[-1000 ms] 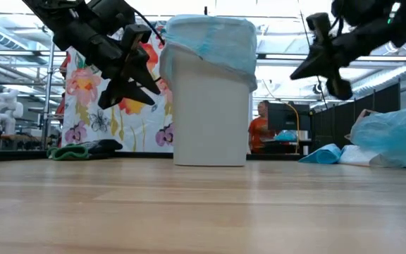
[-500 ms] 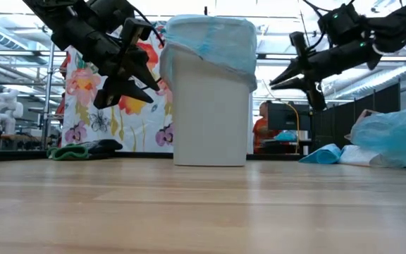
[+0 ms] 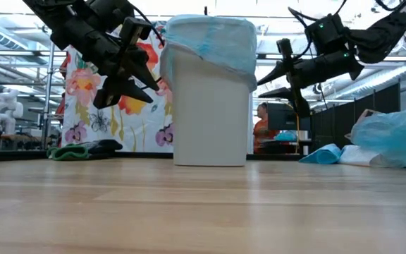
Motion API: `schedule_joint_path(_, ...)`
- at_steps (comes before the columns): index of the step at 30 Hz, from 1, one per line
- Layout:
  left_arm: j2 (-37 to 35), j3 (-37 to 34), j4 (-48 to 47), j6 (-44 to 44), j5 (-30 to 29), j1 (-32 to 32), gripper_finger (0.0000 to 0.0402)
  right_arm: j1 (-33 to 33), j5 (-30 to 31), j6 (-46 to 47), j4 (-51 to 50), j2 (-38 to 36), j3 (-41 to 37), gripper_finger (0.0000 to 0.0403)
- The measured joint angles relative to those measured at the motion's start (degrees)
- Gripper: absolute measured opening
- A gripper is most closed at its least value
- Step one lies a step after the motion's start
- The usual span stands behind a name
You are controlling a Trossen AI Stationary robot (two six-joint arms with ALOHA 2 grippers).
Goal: Place trash/remove bag and relplace
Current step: Close the trash bag
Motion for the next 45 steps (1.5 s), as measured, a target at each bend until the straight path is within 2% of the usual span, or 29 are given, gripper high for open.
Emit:
schedule_joint_path(5, 0.0, 0.0, 0.0, 0.4, 0.0, 0.0, 0.0123, 0.0, 0.0, -3.1, 2.3, 1.7, 0.8, 0.0106)
schedule_joint_path(11, 0.0, 0.0, 0.0, 0.5, -0.2, 0.0, 0.0123, 0.0, -0.7, -3.5, 4.5, 1.7, 0.8, 0.0019)
schedule_joint_path(13, 0.0, 0.0, 0.0, 0.5, -1.5, 0.0, 0.0123, 0.0, -1.3, -4.1, 4.3, 1.7, 0.8, 0.0006)
schedule_joint_path(20, 0.0, 0.0, 0.0, 1.6, -2.8, 0.1, 0.0123, -0.3, -1.4, -4.1, 3.6, 0.8, 0.8, 0.0001)
schedule_joint_path(31, 0.0, 0.0, 0.8, 2.0, -3.1, 0.3, 0.0123, -1.0, -1.4, -2.7, 3.8, -7.5, 0.8, 0.0)
schedule_joint_path(37, 0.0, 0.0, 0.9, 2.0, -3.0, 0.3, 0.0123, 0.3, -1.3, -1.5, 10.9, -11.4, 1.3, 0.0)
schedule_joint_path(45, 0.0, 0.0, 2.0, 3.0, -3.1, 0.3, 0.0123, 3.6, -1.1, -6.3, 6.3, -9.3, 14.7, 0.0)
